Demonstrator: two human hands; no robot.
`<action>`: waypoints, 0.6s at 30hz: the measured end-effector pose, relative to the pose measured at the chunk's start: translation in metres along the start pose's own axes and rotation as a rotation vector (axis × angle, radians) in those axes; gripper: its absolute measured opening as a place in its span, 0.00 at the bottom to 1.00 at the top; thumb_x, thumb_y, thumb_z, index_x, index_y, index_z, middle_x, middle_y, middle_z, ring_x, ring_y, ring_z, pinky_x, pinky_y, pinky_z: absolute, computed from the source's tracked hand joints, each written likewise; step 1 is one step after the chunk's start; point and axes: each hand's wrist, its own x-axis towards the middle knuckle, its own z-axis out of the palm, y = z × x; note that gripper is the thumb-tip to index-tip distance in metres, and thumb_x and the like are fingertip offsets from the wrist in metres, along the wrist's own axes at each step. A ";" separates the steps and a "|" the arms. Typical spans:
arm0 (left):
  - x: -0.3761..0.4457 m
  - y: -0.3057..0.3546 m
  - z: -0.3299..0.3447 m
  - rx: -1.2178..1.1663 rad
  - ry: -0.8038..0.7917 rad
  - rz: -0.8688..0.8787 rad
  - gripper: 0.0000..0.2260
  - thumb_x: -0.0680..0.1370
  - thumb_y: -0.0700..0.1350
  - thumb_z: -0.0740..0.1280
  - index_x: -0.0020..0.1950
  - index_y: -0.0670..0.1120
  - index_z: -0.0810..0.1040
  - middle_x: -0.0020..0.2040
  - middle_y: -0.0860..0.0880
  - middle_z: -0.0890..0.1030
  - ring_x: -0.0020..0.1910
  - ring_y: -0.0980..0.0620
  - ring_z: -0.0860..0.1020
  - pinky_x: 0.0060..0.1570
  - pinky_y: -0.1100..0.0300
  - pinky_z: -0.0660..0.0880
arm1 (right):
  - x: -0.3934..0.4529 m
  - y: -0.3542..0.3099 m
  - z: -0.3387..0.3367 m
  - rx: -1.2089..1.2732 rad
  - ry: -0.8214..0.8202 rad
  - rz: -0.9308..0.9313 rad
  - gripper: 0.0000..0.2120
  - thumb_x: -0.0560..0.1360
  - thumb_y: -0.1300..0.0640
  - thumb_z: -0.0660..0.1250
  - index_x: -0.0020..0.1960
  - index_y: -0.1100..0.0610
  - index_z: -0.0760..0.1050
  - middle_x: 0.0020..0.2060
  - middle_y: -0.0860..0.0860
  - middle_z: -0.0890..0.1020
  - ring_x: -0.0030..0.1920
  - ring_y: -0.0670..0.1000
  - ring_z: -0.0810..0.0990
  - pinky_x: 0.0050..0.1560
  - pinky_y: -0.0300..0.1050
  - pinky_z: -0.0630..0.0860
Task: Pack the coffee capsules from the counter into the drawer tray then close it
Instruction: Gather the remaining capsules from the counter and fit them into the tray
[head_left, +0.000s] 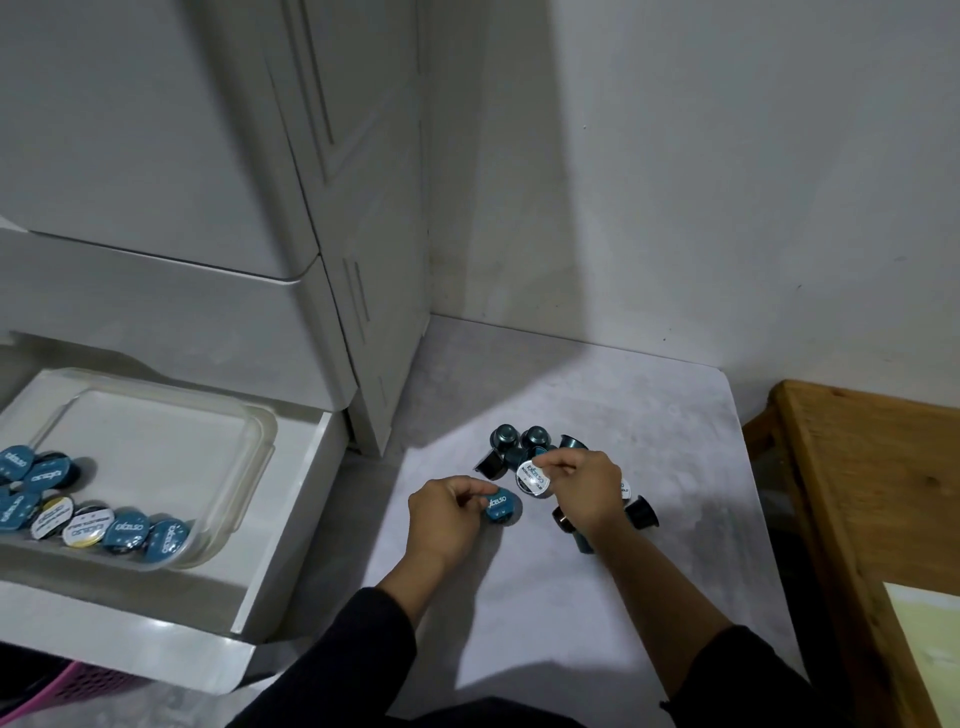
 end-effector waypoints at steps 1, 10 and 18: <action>0.000 0.003 -0.004 -0.036 -0.001 0.005 0.11 0.73 0.34 0.66 0.44 0.48 0.85 0.43 0.50 0.84 0.46 0.55 0.80 0.54 0.65 0.74 | -0.001 -0.005 -0.002 0.036 -0.002 0.012 0.10 0.74 0.69 0.63 0.46 0.62 0.83 0.39 0.57 0.83 0.30 0.41 0.78 0.28 0.23 0.68; -0.005 0.058 -0.080 -0.229 -0.098 0.159 0.12 0.75 0.34 0.65 0.45 0.50 0.83 0.41 0.53 0.83 0.41 0.60 0.79 0.41 0.78 0.72 | -0.012 -0.067 -0.006 0.279 -0.049 -0.028 0.11 0.72 0.67 0.65 0.41 0.55 0.83 0.38 0.51 0.84 0.38 0.46 0.80 0.39 0.38 0.74; -0.021 0.065 -0.204 -0.095 -0.178 0.245 0.14 0.74 0.35 0.67 0.39 0.54 0.84 0.44 0.43 0.85 0.43 0.51 0.79 0.51 0.58 0.74 | -0.048 -0.143 0.018 0.364 -0.208 -0.157 0.16 0.73 0.69 0.65 0.36 0.50 0.81 0.34 0.49 0.82 0.34 0.47 0.78 0.35 0.28 0.74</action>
